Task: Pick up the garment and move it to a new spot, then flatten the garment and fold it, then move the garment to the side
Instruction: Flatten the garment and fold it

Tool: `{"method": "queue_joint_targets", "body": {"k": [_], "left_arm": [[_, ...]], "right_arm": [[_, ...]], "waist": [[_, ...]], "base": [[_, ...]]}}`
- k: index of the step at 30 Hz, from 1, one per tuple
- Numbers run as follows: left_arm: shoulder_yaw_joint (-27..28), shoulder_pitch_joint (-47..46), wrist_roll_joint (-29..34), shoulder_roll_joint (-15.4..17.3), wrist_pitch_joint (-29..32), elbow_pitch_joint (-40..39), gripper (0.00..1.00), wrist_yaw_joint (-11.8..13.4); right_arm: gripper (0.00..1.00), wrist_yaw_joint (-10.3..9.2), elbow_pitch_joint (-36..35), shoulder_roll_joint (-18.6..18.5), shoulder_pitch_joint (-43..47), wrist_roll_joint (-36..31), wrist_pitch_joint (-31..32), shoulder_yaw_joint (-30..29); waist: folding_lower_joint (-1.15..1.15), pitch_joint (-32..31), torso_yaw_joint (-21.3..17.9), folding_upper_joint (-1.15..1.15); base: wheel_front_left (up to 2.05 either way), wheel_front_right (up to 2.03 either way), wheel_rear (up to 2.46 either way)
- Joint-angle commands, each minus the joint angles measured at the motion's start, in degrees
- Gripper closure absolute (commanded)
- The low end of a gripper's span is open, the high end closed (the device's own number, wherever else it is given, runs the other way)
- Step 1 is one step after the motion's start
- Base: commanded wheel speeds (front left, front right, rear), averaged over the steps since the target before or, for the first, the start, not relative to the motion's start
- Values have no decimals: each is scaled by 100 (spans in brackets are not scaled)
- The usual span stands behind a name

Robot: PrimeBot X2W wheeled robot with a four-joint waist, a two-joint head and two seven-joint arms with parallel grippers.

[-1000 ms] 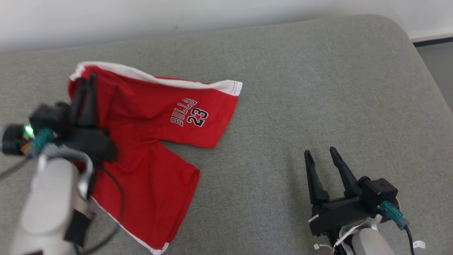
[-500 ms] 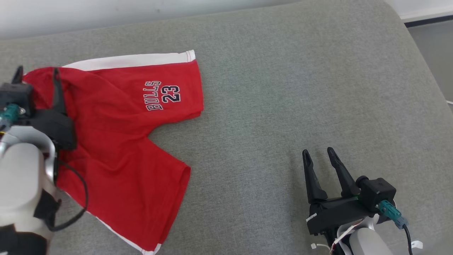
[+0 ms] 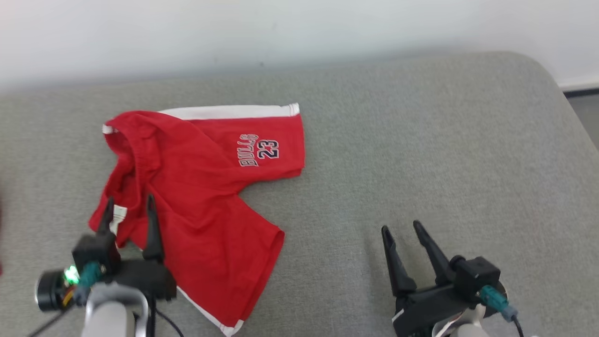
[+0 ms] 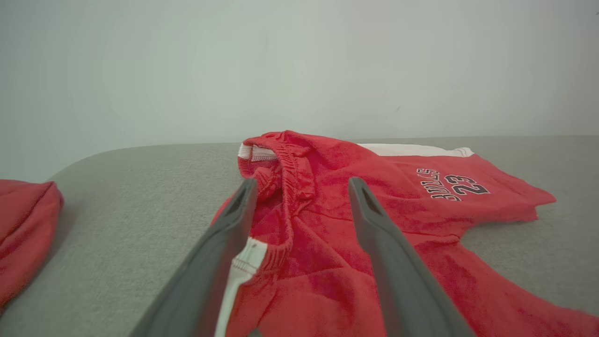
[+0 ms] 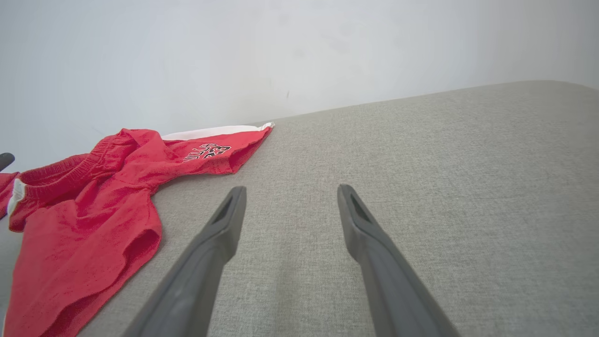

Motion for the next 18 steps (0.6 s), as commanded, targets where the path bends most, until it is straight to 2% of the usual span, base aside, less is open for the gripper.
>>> {"method": "queue_joint_targets", "body": {"k": [1,6,11,18], "left_arm": [[35,399,-16,-105,-19,-226,0,-16],[59,1243,-10,-302,-19,-751,0,-52],[-57,1774,19,-353,-19,-934,0,-75],[-297,2362,-263,-374,-19,-1043,0,-20]], "right_arm": [[0,-15,31,18,144,-12,0,78],[0,-15,115,21,341,12,0,278],[0,-15,176,31,453,55,0,560],[0,-15,467,-22,353,515,-1,1761]], "waist": [[1,-462,365,0],[1,-723,636,0],[1,-832,851,0],[1,-816,1286,0]], "base": [[0,0,0],[0,0,0],[0,0,0],[0,0,0]]}}
